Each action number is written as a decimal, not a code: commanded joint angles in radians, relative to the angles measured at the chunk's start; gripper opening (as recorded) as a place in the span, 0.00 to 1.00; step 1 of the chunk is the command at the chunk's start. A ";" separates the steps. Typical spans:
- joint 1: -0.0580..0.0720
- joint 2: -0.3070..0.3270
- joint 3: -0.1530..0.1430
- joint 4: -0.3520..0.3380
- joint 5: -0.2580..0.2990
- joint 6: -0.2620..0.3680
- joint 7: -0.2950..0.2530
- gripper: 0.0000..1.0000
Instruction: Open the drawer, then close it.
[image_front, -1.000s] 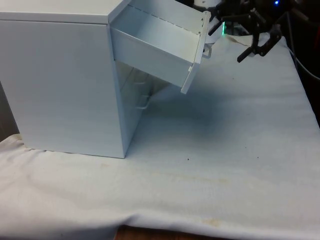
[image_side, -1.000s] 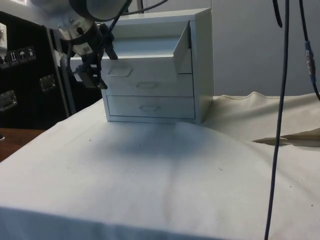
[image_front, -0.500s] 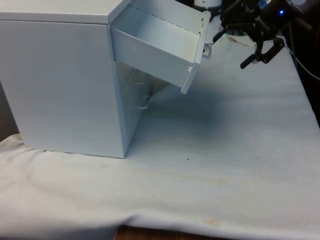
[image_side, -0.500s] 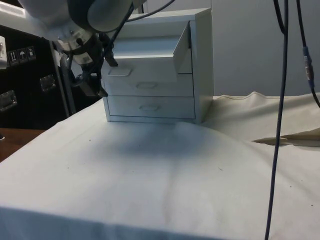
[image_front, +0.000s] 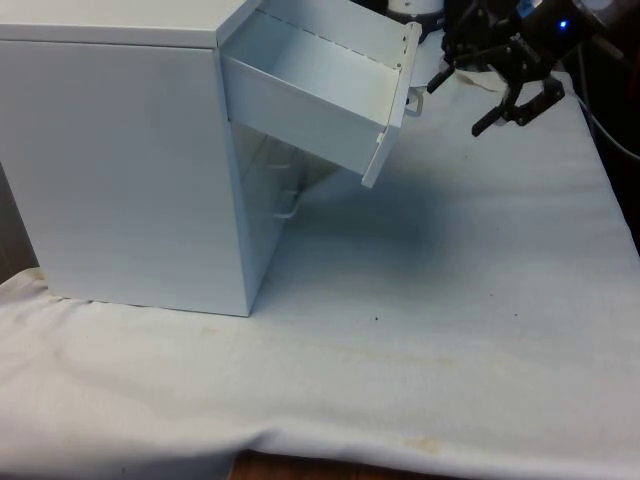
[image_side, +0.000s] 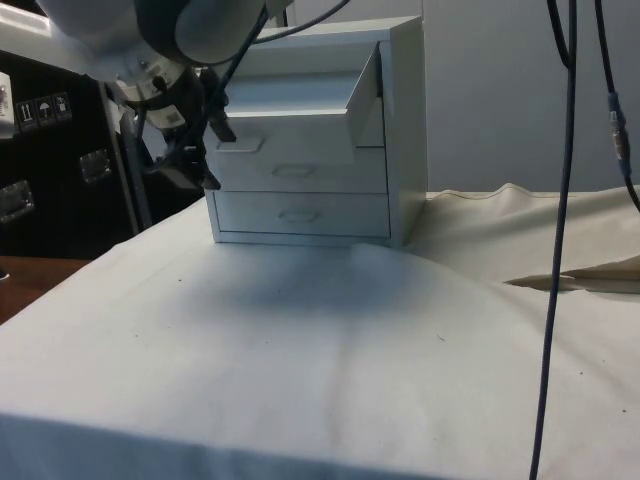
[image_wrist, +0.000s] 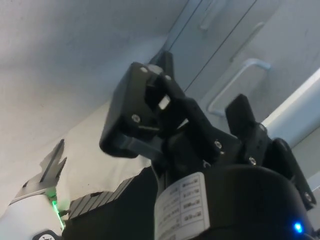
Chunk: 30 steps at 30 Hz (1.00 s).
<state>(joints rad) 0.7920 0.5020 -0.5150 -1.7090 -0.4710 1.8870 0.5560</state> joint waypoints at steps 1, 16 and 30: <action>0.000 0.001 0.000 0.000 0.000 0.000 0.000 0.72; -0.001 0.000 -0.003 -0.001 -0.001 -0.002 0.000 0.00; 0.000 -0.023 -0.040 -0.012 -0.051 -0.016 -0.028 0.00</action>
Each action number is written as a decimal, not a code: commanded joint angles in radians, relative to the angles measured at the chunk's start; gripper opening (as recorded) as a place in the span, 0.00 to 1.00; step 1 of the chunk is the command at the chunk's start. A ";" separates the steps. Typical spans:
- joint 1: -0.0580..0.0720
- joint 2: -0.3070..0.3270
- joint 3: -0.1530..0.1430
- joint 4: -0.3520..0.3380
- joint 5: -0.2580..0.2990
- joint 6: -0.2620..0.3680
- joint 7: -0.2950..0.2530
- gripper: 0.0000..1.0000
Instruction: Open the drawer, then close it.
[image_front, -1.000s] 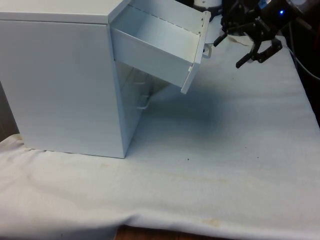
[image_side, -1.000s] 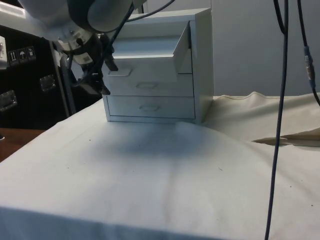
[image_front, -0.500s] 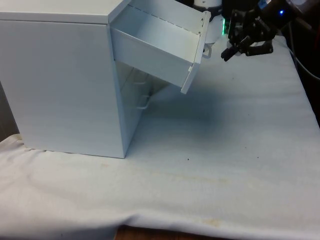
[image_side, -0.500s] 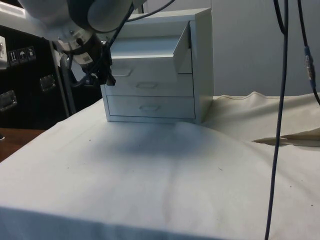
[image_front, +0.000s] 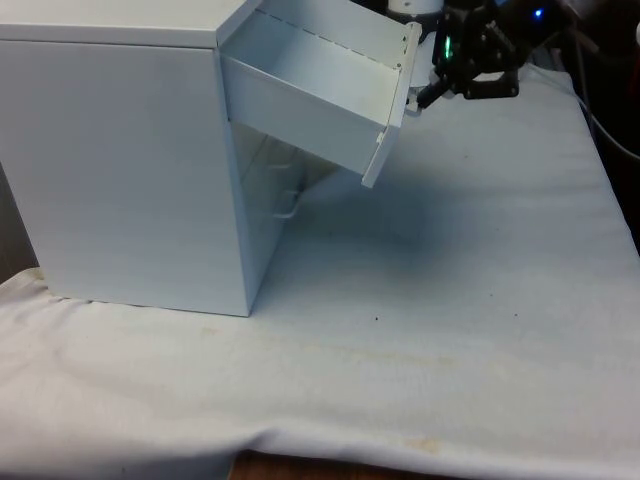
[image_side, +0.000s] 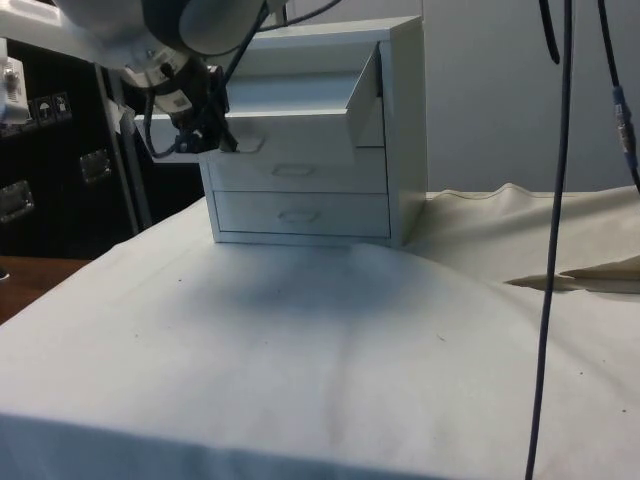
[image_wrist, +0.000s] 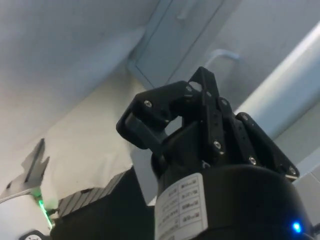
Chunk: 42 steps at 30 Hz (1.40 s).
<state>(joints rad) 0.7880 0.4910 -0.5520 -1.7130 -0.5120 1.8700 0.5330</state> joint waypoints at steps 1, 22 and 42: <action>0.004 -0.015 -0.003 -0.008 -0.016 -0.003 -0.005 0.00; 0.008 -0.031 -0.013 -0.018 -0.095 -0.025 -0.033 0.00; 0.015 -0.062 -0.006 -0.042 -0.200 -0.060 -0.027 0.00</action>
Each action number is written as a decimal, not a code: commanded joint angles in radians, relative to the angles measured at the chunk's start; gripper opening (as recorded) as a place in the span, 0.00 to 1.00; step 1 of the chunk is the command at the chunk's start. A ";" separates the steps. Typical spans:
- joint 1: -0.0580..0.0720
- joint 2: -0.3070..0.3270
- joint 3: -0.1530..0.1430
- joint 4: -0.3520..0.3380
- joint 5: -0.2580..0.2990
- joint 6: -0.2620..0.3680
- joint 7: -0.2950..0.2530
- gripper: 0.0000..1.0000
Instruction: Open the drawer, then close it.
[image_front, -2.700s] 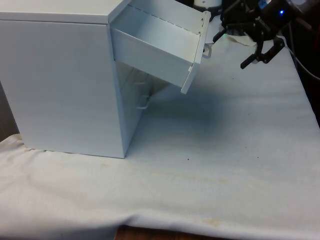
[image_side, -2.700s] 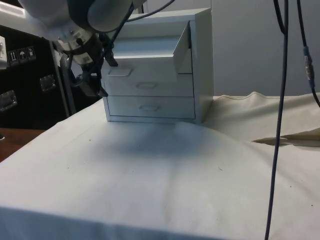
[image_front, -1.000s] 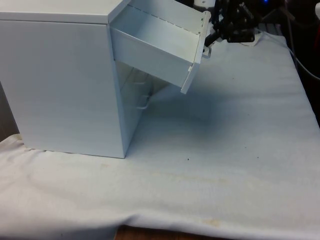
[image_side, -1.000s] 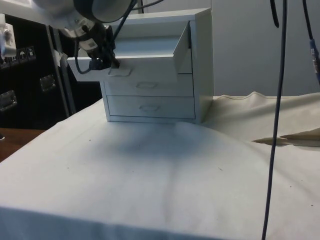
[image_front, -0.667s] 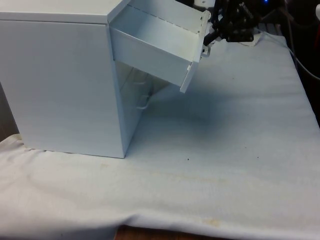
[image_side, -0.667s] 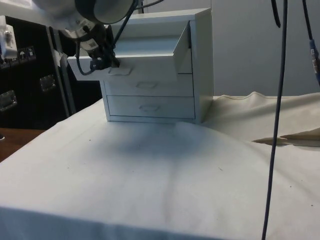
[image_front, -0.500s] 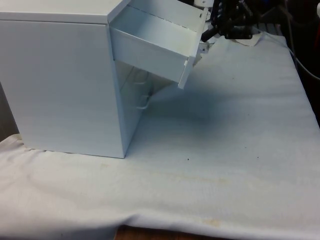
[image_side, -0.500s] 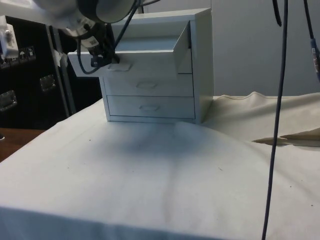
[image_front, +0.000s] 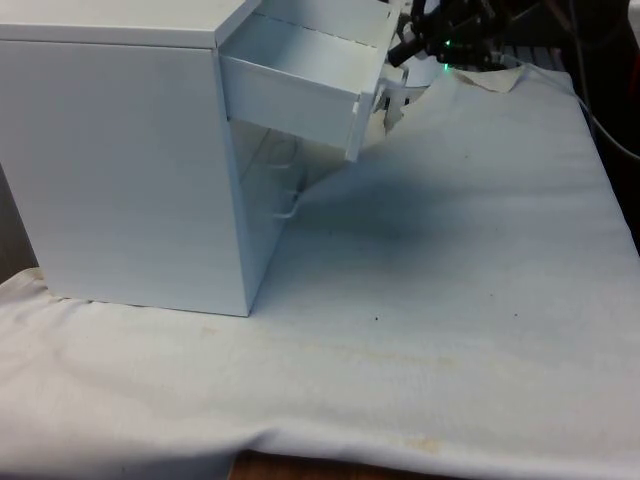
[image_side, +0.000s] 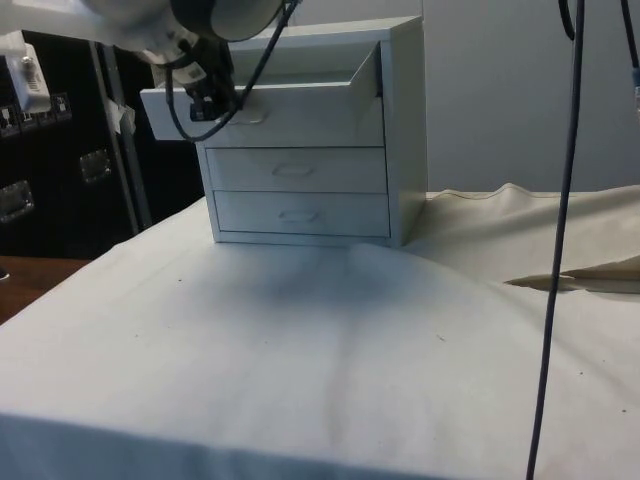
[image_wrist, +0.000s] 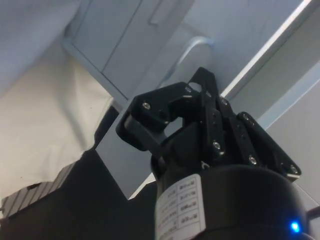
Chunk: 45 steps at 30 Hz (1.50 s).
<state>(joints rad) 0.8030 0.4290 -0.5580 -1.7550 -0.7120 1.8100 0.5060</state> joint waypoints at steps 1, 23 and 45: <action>0.000 -0.012 -0.004 -0.013 -0.018 0.009 -0.006 0.00; -0.019 -0.044 -0.059 -0.055 -0.056 0.050 -0.036 0.00; -0.023 -0.058 -0.143 -0.078 -0.054 0.099 -0.084 0.00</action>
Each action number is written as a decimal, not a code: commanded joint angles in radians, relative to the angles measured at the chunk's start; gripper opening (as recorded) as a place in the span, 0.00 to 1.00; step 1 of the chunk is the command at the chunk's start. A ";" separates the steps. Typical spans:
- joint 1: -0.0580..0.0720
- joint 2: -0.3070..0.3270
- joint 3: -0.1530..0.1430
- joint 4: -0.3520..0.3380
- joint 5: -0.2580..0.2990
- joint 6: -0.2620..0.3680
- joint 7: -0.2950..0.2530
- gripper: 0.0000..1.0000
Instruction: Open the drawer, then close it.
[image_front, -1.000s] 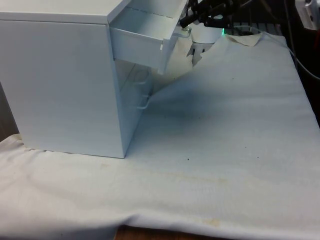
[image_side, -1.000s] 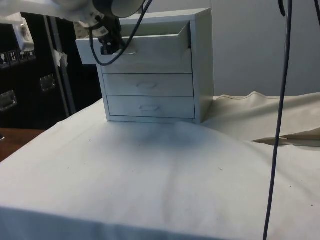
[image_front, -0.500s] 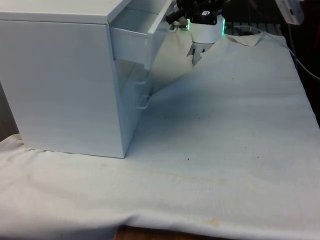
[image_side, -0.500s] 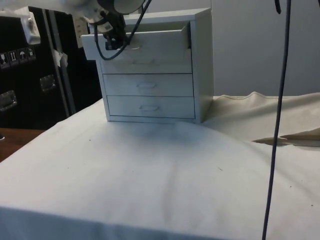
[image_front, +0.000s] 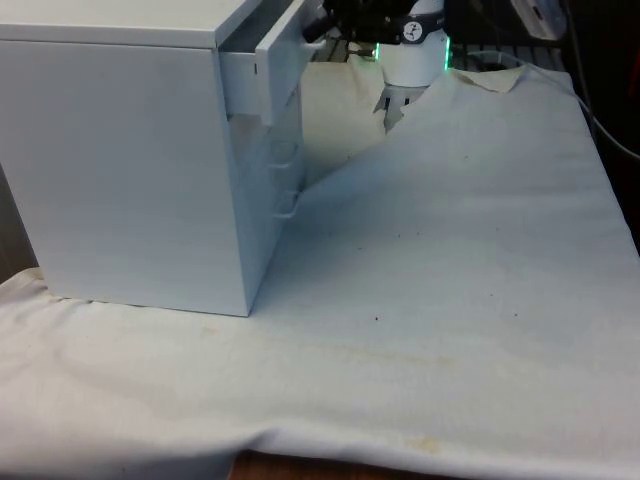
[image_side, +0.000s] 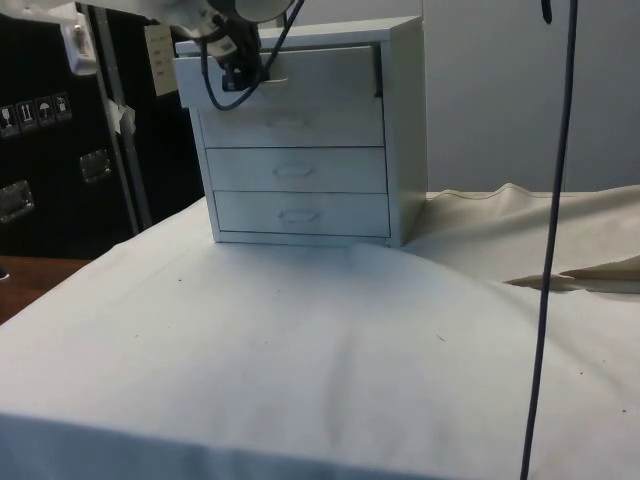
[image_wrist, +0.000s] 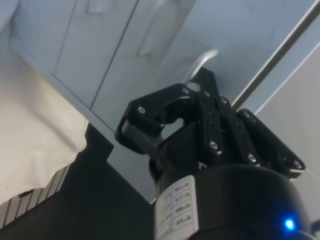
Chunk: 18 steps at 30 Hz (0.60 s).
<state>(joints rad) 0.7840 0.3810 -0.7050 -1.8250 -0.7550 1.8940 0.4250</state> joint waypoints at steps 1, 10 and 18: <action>-0.005 -0.010 -0.005 -0.009 -0.010 0.020 -0.008 0.00; -0.010 -0.010 -0.040 -0.015 -0.009 0.046 -0.033 0.00; -0.014 -0.011 -0.064 -0.014 -0.007 0.058 -0.054 0.00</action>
<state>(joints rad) 0.7740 0.3790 -0.7680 -1.8340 -0.7550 1.9390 0.3800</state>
